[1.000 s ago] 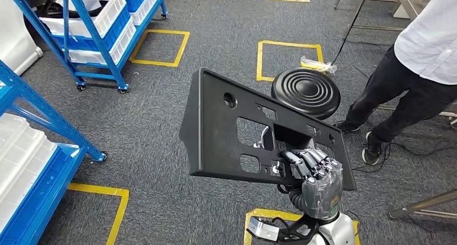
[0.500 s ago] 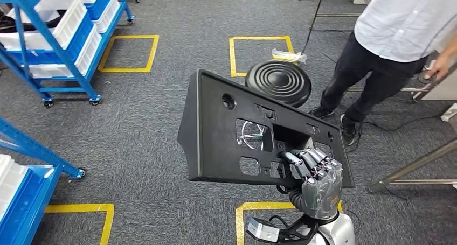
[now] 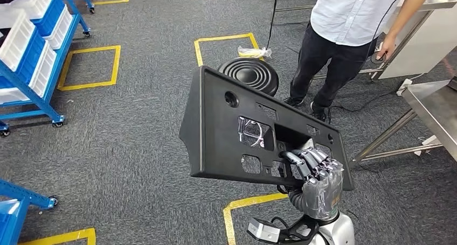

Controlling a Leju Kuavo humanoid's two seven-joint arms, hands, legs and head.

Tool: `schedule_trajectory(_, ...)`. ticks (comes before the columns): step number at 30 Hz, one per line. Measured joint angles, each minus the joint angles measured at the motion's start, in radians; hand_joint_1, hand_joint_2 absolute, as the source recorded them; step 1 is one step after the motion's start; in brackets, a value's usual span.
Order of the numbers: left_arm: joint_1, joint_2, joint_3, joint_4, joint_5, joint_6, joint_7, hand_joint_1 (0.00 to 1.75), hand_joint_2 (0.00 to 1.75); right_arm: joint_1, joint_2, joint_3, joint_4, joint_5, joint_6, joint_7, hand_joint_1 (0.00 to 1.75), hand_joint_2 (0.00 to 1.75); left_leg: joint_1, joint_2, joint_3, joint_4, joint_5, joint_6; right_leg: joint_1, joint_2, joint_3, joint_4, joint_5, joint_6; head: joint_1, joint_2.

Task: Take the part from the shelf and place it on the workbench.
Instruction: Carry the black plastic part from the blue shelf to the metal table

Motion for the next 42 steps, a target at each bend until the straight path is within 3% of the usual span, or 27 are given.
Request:
schedule_trajectory(1, -0.001, 0.000, 0.000, 0.000, 0.001, 0.000, 0.000, 0.00, 1.75, 0.001, 0.000, 0.000, -0.001, 0.000, 0.000, 0.001, 1.75, 1.75, -0.001, 0.011, 0.001, -0.003, 0.003, 0.007, -0.001, -0.003, -0.002, 0.002, -0.001, 0.005, 0.000, 0.000)
schedule_trajectory(2, -0.001, 0.001, 0.000, 0.000, 0.002, 0.001, 0.001, 0.00, 1.75, 0.002, 0.000, 0.000, -0.001, 0.000, 0.000, 0.002, 1.75, 1.75, 0.000, 0.021, 0.001, -0.007, 0.007, 0.014, -0.001, -0.021, -0.009, 0.015, -0.011, 0.009, 0.001, 0.000)
schedule_trajectory(3, 0.000, 0.001, 0.001, 0.000, 0.002, 0.001, 0.001, 0.00, 1.75, 0.002, 0.000, 0.000, -0.002, 0.000, 0.000, 0.002, 1.75, 1.75, 0.000, 0.033, 0.002, -0.011, 0.009, 0.020, 0.000, -0.047, -0.023, 0.046, -0.032, 0.012, 0.002, 0.000)
schedule_trajectory(5, 0.004, 0.002, 0.001, 0.000, 0.003, 0.002, 0.001, 0.00, 1.75, 0.002, 0.000, 0.000, -0.003, -0.001, 0.000, 0.003, 1.75, 1.75, -0.002, 0.058, 0.000, -0.013, 0.010, 0.028, 0.001, -0.100, -0.076, 0.161, -0.096, 0.019, 0.003, 0.000)
schedule_trajectory(7, 0.007, 0.003, 0.001, 0.000, 0.003, 0.002, 0.002, 0.00, 1.75, 0.003, 0.000, 0.000, -0.003, -0.001, 0.000, 0.003, 1.75, 1.75, -0.006, 0.084, -0.001, -0.013, 0.008, 0.031, -0.001, -0.115, -0.123, 0.265, -0.135, 0.022, 0.003, 0.000)
schedule_trajectory(8, 0.007, 0.003, 0.001, 0.000, 0.003, 0.002, 0.002, 0.00, 1.75, 0.004, 0.000, 0.000, -0.003, -0.001, 0.000, 0.004, 1.75, 1.75, -0.007, 0.096, -0.001, -0.012, 0.007, 0.031, -0.002, -0.117, -0.124, 0.270, -0.127, 0.021, 0.003, 0.000)
schedule_trajectory(9, 0.007, 0.003, 0.001, 0.000, 0.003, 0.002, 0.002, 0.00, 1.75, 0.005, 0.000, 0.000, -0.003, -0.001, 0.000, 0.005, 1.75, 1.75, -0.008, 0.108, 0.000, -0.012, 0.006, 0.031, -0.001, -0.120, -0.104, 0.237, -0.103, 0.019, 0.003, 0.000)
schedule_trajectory(11, 0.006, 0.003, 0.001, 0.000, 0.003, 0.001, 0.002, 0.00, 1.75, 0.004, 0.000, 0.000, -0.004, -0.002, 0.000, 0.009, 1.75, 1.75, -0.011, 0.128, 0.005, -0.012, 0.003, 0.028, 0.006, -0.151, -0.029, 0.098, -0.043, 0.008, 0.003, 0.000)
schedule_trajectory(13, 0.005, 0.003, 0.001, 0.000, 0.003, 0.000, 0.002, 0.00, 1.75, 0.002, 0.000, 0.000, -0.007, -0.002, 0.000, 0.012, 1.75, 1.75, -0.014, 0.147, 0.009, -0.012, -0.002, 0.022, 0.019, -0.183, 0.020, 0.003, -0.017, -0.004, 0.003, 0.000)
schedule_trajectory(14, 0.005, 0.003, 0.001, 0.000, 0.003, -0.001, 0.002, 0.00, 1.75, 0.001, 0.000, 0.000, -0.008, -0.002, 0.000, 0.013, 1.75, 1.75, -0.015, 0.156, 0.011, -0.012, -0.003, 0.018, 0.024, -0.187, 0.024, -0.010, -0.019, -0.007, 0.003, 0.000)
schedule_trajectory(16, 0.004, 0.002, 0.001, 0.000, 0.003, -0.003, 0.002, 0.00, 1.75, 0.001, 0.000, 0.000, -0.010, -0.002, 0.000, 0.015, 1.75, 1.75, -0.016, 0.173, 0.015, -0.013, -0.006, 0.008, 0.024, -0.165, 0.023, -0.015, -0.014, -0.012, 0.003, 0.000)
schedule_trajectory(17, 0.002, 0.001, 0.001, 0.000, 0.003, -0.004, 0.002, 0.00, 1.75, 0.001, 0.000, 0.000, -0.011, -0.002, -0.001, 0.015, 1.75, 1.75, -0.015, 0.166, 0.015, -0.008, -0.013, 0.002, 0.021, -0.154, 0.026, -0.021, -0.010, -0.015, 0.003, 0.000)
schedule_trajectory(19, 0.001, 0.001, 0.001, 0.000, 0.003, -0.005, 0.001, 0.00, 1.75, -0.001, 0.000, 0.000, -0.013, -0.002, -0.002, 0.017, 1.75, 1.75, -0.012, 0.122, -0.008, 0.048, -0.050, -0.009, 0.012, -0.133, 0.033, -0.033, -0.002, -0.021, 0.002, 0.000)
schedule_trajectory(20, 0.003, 0.002, 0.002, 0.000, 0.003, -0.005, 0.001, 0.00, 1.75, -0.003, 0.000, 0.000, -0.013, -0.002, -0.002, 0.017, 1.75, 1.75, -0.010, 0.094, -0.034, 0.105, -0.079, -0.012, 0.010, -0.123, 0.034, -0.035, -0.001, -0.023, 0.002, 0.000)
schedule_trajectory(22, 0.007, 0.002, 0.004, 0.000, 0.003, -0.005, 0.000, 0.00, 1.75, -0.004, 0.000, 0.001, -0.012, -0.002, -0.002, 0.018, 1.75, 1.75, -0.009, 0.071, -0.092, 0.219, -0.123, -0.016, 0.009, -0.099, 0.034, -0.034, -0.001, -0.026, 0.002, 0.000)
schedule_trajectory(23, 0.009, 0.002, 0.004, 0.000, 0.003, -0.005, 0.000, 0.00, 1.75, -0.004, 0.000, 0.001, -0.012, -0.001, -0.002, 0.018, 1.75, 1.75, -0.008, 0.066, -0.107, 0.243, -0.120, -0.016, 0.009, -0.085, 0.034, -0.032, -0.001, -0.026, 0.001, 0.000)
schedule_trajectory(25, 0.011, 0.003, 0.005, 0.001, 0.004, -0.004, 0.000, 0.00, 1.75, -0.003, 0.000, 0.000, -0.012, -0.002, -0.002, 0.018, 1.75, 1.75, -0.006, 0.055, -0.087, 0.185, -0.062, -0.016, 0.006, -0.056, 0.034, -0.026, -0.004, -0.023, 0.001, 0.000)
schedule_trajectory(27, 0.012, 0.003, 0.006, 0.001, 0.004, -0.004, 0.000, 0.00, 1.75, -0.004, 0.000, 0.000, -0.012, -0.002, -0.002, 0.020, 1.75, 1.75, -0.001, 0.015, -0.038, 0.066, -0.004, -0.014, 0.004, -0.031, 0.029, -0.014, -0.010, -0.015, 0.002, 0.000)
schedule_trajectory(29, 0.010, 0.004, 0.006, 0.001, 0.004, -0.004, 0.000, 0.00, 1.75, -0.005, 0.000, 0.000, -0.012, -0.002, -0.002, 0.024, 1.75, 1.75, 0.000, -0.014, -0.015, 0.009, 0.006, -0.007, 0.003, -0.012, 0.018, -0.004, -0.012, -0.004, 0.002, 0.000)
schedule_trajectory(31, 0.005, 0.003, 0.006, 0.001, 0.005, -0.004, 0.000, 0.00, 1.75, -0.004, -0.002, 0.000, -0.012, -0.006, -0.002, 0.026, 1.75, 1.75, -0.001, 0.000, -0.013, 0.004, 0.006, 0.005, 0.001, 0.006, 0.010, -0.003, -0.011, 0.007, 0.002, 0.000)
schedule_trajectory(33, 0.003, 0.002, 0.006, 0.001, 0.005, -0.005, 0.001, 0.00, 1.75, -0.004, -0.006, -0.002, -0.012, -0.012, -0.003, 0.028, 1.75, 1.75, 0.001, 0.023, -0.009, -0.004, 0.010, 0.019, 0.003, -0.020, -0.001, 0.018, -0.026, 0.016, 0.003, 0.000)
schedule_trajectory(36, 0.005, 0.002, 0.006, 0.001, 0.005, -0.005, 0.002, 0.00, 1.75, -0.008, -0.013, -0.003, -0.011, -0.018, -0.003, 0.030, 1.75, 1.75, -0.002, 0.061, -0.007, -0.008, 0.009, 0.031, 0.003, -0.101, -0.080, 0.180, -0.111, 0.029, 0.004, 0.000)
schedule_trajectory(37, 0.006, 0.002, 0.006, 0.001, 0.005, -0.005, 0.002, 0.00, 1.75, -0.008, -0.014, -0.003, -0.009, -0.019, -0.003, 0.030, 1.75, 1.75, -0.003, 0.074, -0.007, -0.008, 0.007, 0.033, 0.001, -0.112, -0.109, 0.238, -0.132, 0.032, 0.004, 0.000)
schedule_trajectory(38, 0.006, 0.003, 0.006, 0.001, 0.005, -0.005, 0.002, 0.00, 1.75, -0.007, -0.017, -0.003, -0.008, -0.020, -0.003, 0.030, 1.75, 1.75, -0.005, 0.087, -0.006, -0.008, 0.006, 0.034, 0.000, -0.116, -0.124, 0.265, -0.134, 0.033, 0.004, 0.000)
schedule_trajectory(39, 0.005, 0.003, 0.006, 0.001, 0.005, -0.005, 0.002, 0.00, 1.75, -0.007, -0.020, -0.003, -0.006, -0.022, -0.003, 0.030, 1.75, 1.75, -0.006, 0.099, -0.004, -0.008, 0.004, 0.034, 0.000, -0.119, -0.119, 0.255, -0.117, 0.032, 0.004, 0.000)
schedule_trajectory(40, 0.004, 0.003, 0.006, 0.001, 0.005, -0.005, 0.002, 0.00, 1.75, -0.007, -0.022, -0.004, -0.006, -0.024, -0.003, 0.030, 1.75, 1.75, -0.007, 0.110, -0.001, -0.008, 0.002, 0.033, 0.001, -0.124, -0.097, 0.210, -0.086, 0.029, 0.004, 0.000)
schedule_trajectory(42, 0.001, 0.002, 0.006, 0.001, 0.005, -0.005, 0.001, 0.00, 1.75, -0.009, -0.027, -0.006, -0.005, -0.029, -0.003, 0.031, 1.75, 1.75, -0.011, 0.129, 0.007, -0.008, -0.004, 0.030, 0.010, -0.158, -0.024, 0.070, -0.025, 0.015, 0.004, 0.000)
